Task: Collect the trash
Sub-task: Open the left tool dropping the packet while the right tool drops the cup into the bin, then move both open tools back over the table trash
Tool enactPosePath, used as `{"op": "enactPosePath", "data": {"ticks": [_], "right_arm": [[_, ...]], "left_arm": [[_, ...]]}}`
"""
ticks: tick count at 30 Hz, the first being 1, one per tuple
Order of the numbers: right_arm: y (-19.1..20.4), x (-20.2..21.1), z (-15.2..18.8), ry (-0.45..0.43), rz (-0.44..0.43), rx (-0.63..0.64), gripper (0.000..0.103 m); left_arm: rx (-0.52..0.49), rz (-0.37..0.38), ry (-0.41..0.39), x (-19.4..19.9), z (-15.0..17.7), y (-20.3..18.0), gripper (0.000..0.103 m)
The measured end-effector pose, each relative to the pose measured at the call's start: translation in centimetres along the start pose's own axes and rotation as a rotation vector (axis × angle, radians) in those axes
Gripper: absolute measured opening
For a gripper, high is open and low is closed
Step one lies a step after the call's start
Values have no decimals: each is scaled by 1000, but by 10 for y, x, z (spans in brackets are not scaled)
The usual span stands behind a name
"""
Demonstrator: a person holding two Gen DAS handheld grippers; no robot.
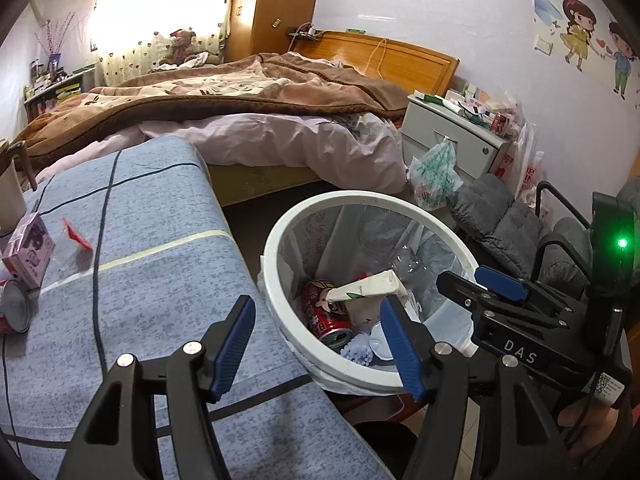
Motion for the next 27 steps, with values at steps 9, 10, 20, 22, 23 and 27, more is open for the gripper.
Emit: {"op": "enactPosePath", "data": {"ticks": [9,10,20,22,23,27], "right_arm": [[20,14,-2,-30,-22,6,60],[23,15,-3,-34,-26,9,60],[53,27,-8,-68,-62,36,60],[60,28,-9,-75,-75,44,60],[64,28,-9,-76,-78,47,60],[79,29,-12,-82,-97,64,60]], "left_arm": [[28,-20,-43,21,0,18,67],[31,-20,-47,24,0,20,67],[69,-55,-94,49,2,49,67],[81,-62,-106,54,2,56,67],[89,-66,-110,56,2,61,67],[92,-104,-140,67,4,76,67]]}}
Point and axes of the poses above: each gripper's, at about its wrist camera, not at the fingertips, and x roughly against the way its jaws point, y to its left, z to its underside, the point moved 3 cm from there along -x, roughly the way its jaws point, and after that the axes turned 13 degrees about x, right-handed, at the moved point
